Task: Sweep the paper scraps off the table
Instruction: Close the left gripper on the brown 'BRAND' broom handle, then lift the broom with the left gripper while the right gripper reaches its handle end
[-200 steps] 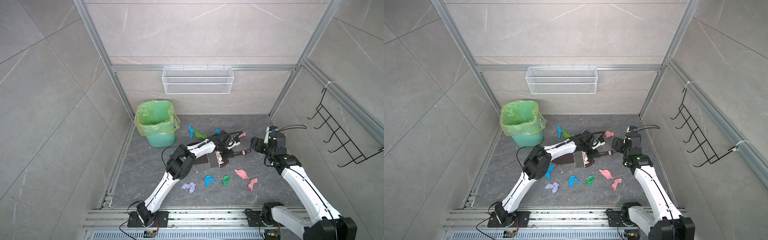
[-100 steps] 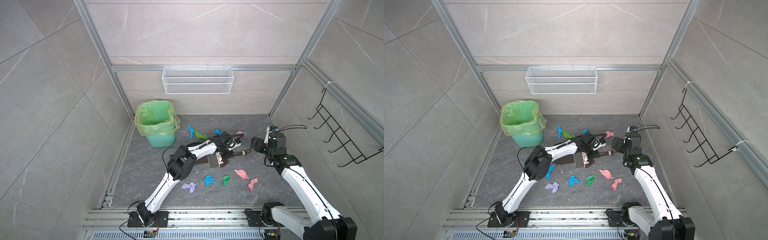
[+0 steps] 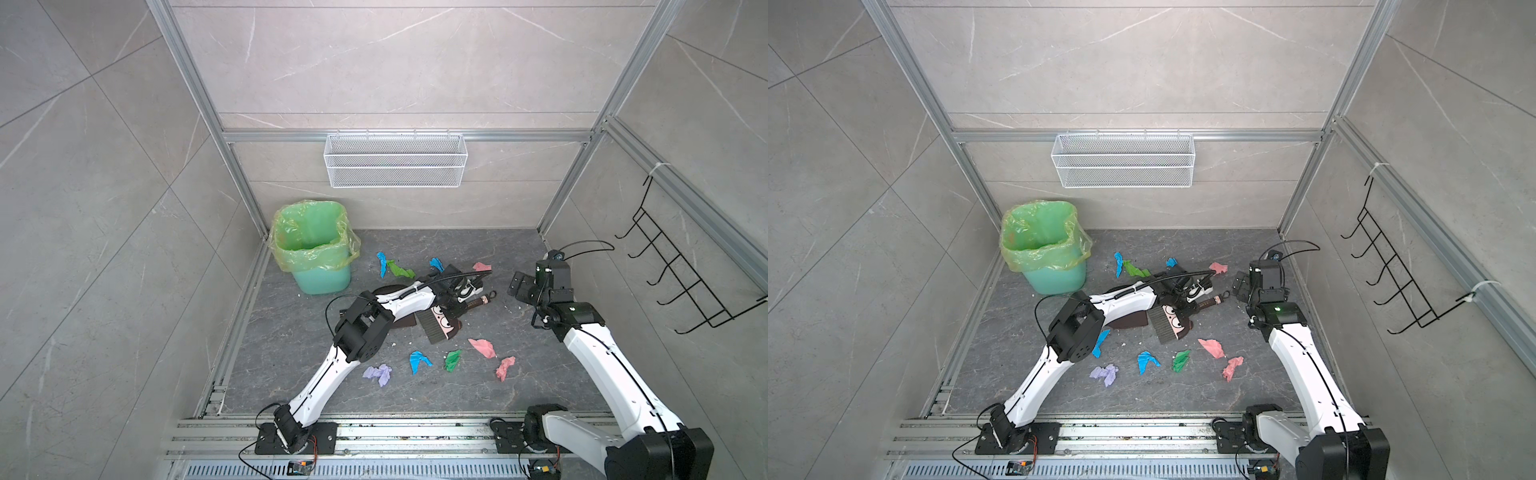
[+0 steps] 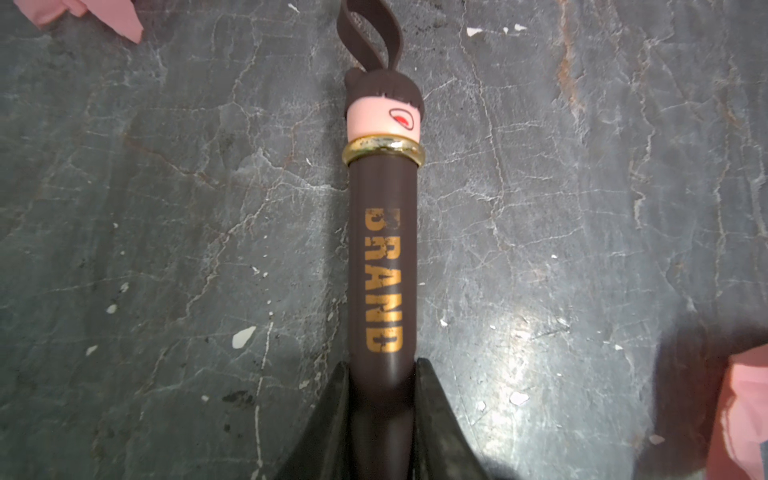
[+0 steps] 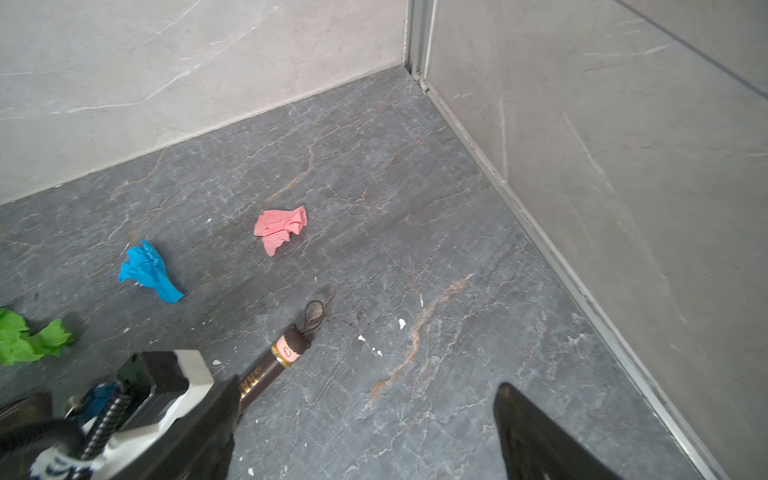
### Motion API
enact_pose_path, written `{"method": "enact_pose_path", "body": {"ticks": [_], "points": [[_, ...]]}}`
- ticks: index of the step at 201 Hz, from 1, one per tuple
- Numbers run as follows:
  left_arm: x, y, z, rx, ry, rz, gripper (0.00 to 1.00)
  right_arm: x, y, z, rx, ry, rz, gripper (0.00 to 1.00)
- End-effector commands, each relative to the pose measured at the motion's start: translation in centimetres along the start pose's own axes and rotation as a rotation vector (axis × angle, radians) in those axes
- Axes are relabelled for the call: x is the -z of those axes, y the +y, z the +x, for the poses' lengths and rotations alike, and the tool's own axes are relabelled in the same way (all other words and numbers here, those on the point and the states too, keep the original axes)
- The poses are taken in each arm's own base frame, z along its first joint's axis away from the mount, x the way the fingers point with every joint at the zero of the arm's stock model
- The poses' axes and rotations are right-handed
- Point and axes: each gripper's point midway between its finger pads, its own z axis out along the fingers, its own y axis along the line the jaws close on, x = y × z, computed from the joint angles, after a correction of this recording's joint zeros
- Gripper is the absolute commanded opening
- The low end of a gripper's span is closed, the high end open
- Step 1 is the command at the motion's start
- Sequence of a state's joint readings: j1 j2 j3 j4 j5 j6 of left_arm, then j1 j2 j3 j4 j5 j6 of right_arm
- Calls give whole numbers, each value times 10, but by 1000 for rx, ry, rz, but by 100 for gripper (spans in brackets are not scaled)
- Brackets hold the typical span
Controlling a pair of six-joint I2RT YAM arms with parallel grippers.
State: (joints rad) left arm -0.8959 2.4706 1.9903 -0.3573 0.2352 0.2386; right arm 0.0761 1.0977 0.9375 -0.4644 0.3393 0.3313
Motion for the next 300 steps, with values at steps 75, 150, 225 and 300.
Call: {"method": "enact_pose_path", "body": {"ticks": [75, 150, 225, 300], "points": [[68, -18, -51, -57, -140, -4, 0, 5, -15, -4, 11, 59, 107, 91], [120, -38, -80, -139, -264, 32, 0, 18, 23, -5, 51, 185, -88, 91], [169, -67, -74, -264, -341, 175, 0, 55, 61, -6, 90, 300, -343, 90], [212, -72, -52, -320, -401, 218, 0, 94, 101, 27, 110, 512, -653, 85]]}}
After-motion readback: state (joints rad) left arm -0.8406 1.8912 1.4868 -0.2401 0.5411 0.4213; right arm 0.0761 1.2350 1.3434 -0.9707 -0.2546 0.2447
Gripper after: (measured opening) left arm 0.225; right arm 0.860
